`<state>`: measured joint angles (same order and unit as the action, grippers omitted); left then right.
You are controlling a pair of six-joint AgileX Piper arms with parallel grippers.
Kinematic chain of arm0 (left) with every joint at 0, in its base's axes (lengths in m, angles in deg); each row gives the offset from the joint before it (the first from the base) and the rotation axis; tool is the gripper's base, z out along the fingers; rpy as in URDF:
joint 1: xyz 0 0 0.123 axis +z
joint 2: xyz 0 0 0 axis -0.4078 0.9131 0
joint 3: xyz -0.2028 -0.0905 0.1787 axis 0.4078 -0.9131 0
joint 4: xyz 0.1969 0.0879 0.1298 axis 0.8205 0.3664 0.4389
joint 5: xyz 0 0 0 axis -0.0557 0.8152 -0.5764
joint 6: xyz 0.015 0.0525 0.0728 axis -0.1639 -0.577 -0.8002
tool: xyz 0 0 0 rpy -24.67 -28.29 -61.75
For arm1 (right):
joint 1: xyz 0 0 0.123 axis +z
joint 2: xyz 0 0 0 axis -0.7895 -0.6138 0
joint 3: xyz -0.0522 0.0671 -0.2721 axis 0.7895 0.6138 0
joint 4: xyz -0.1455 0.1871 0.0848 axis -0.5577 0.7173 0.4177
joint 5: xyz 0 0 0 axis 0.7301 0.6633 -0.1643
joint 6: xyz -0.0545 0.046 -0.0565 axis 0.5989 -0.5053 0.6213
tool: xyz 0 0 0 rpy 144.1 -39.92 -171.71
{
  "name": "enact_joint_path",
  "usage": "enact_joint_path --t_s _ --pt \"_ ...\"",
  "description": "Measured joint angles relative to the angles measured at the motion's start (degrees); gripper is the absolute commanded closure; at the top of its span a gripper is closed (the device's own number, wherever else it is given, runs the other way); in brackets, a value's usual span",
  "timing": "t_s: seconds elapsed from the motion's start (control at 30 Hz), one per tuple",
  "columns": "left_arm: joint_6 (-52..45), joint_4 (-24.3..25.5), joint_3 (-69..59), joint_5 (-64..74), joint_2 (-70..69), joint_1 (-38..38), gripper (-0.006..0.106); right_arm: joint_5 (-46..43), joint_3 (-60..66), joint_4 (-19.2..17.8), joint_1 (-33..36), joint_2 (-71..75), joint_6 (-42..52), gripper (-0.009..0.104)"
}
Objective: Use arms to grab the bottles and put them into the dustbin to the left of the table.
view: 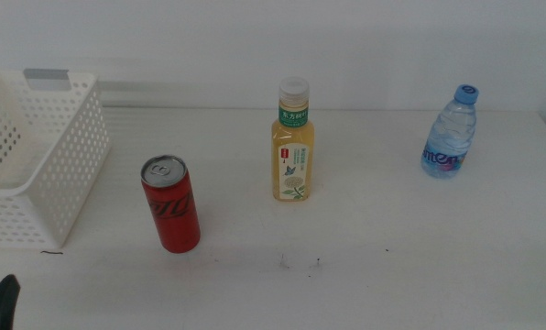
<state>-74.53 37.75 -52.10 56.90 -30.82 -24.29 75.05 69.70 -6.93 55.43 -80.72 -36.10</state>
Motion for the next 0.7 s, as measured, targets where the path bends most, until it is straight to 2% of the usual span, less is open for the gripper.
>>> enact_joint_path --t_s 0.17,0.47,0.7 --pt "0.0 -1.35 0.0 -7.11 7.83 -5.64 0.007 0.0 0.0 0.0 0.0 0.0 0.0 0.018" --pt "0.0 -5.88 0.0 -31.52 42.37 -23.17 0.007 0.0 0.0 0.0 0.0 0.0 0.0 0.018" --pt "0.0 -6.29 0.03 -55.42 63.73 -25.17 0.007 0.0 0.0 0.0 0.0 0.0 0.0 0.018"
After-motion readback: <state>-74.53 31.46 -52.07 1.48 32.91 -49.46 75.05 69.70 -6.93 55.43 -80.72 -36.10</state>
